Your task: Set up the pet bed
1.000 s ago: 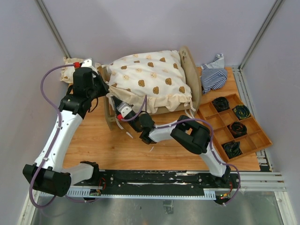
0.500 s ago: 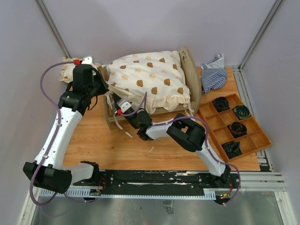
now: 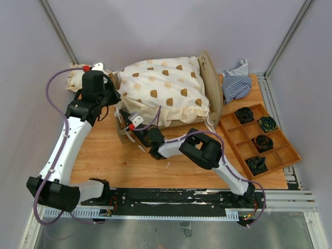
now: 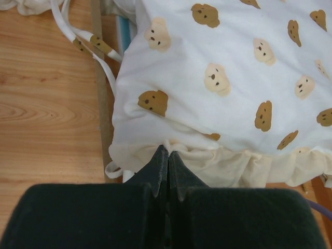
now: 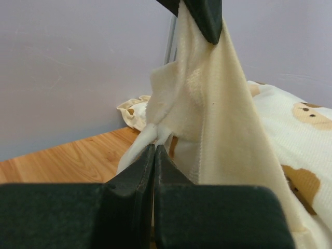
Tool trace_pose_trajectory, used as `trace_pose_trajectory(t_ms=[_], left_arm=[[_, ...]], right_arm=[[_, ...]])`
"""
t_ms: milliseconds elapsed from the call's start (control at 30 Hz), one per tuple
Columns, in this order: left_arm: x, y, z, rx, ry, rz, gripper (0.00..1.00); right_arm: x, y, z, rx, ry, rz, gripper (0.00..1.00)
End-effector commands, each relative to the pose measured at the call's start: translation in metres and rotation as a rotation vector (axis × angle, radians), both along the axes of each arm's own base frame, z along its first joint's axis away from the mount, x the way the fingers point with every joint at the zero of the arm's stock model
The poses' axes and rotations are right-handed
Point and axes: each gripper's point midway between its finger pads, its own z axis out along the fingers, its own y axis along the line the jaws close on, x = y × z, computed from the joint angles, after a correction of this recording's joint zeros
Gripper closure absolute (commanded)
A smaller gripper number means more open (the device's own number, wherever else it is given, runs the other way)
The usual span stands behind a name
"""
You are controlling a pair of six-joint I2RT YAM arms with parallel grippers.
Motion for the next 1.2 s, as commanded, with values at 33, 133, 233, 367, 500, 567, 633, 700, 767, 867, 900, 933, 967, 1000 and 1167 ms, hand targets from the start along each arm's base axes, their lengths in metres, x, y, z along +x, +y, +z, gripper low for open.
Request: trace_pose_trajectory(t_ms=[33,133,233,367,500,567,633,700,767,867,900,933,967,1000,1167], left_arm=[[0.006,-0.001,0.007,-0.011,-0.041,0.004,1.0],[0.006,0.001,0.006,-0.004,-0.039,0.008,1.0],[0.006,0.005,0.008,0.014,-0.042,0.023,1.0],[0.006,0.008,0.012,0.025,-0.048,0.03,1.0],[0.004,0.01,0.009,0.032,-0.043,0.036,1.0],[0.004,0.01,0.006,0.033,-0.038,0.036,1.0],[0.003,0.01,0.003,0.031,-0.034,0.035,1.0],[0.003,0.009,0.0,0.025,-0.032,0.033,1.0],[0.002,0.009,-0.003,0.024,-0.028,0.033,1.0],[0.001,0.01,-0.009,0.025,-0.02,0.041,1.0],[0.0,0.01,-0.013,0.026,-0.016,0.039,1.0],[-0.001,0.01,-0.016,0.025,-0.013,0.039,1.0],[-0.002,0.01,-0.02,0.024,-0.009,0.04,1.0],[-0.002,0.01,-0.023,0.022,-0.008,0.041,1.0],[-0.004,0.014,-0.045,0.03,0.018,0.066,1.0]], right_arm=[[-0.014,0.007,0.015,0.153,0.071,0.045,1.0],[-0.017,0.009,0.024,0.2,0.094,0.061,1.0],[-0.016,0.008,0.036,0.238,0.098,0.061,1.0],[-0.012,0.007,0.043,0.272,0.108,0.061,1.0],[-0.011,0.011,0.033,0.267,0.124,0.07,1.0],[-0.009,0.01,0.021,0.251,0.14,0.056,1.0],[-0.007,0.007,0.006,0.214,0.146,0.029,1.0],[-0.009,0.004,-0.002,0.167,0.13,0.02,0.99],[-0.013,-0.002,-0.009,0.121,0.121,0.012,0.97],[-0.023,-0.02,-0.014,0.058,0.128,0.003,0.83],[-0.028,-0.025,-0.019,0.026,0.134,0.012,0.78],[-0.034,-0.029,-0.02,-0.007,0.139,0.027,0.74],[-0.039,-0.034,-0.026,-0.045,0.15,0.042,0.7],[-0.045,-0.037,-0.033,-0.083,0.162,0.059,0.66],[-0.065,-0.058,-0.041,-0.156,0.25,0.1,0.61]])
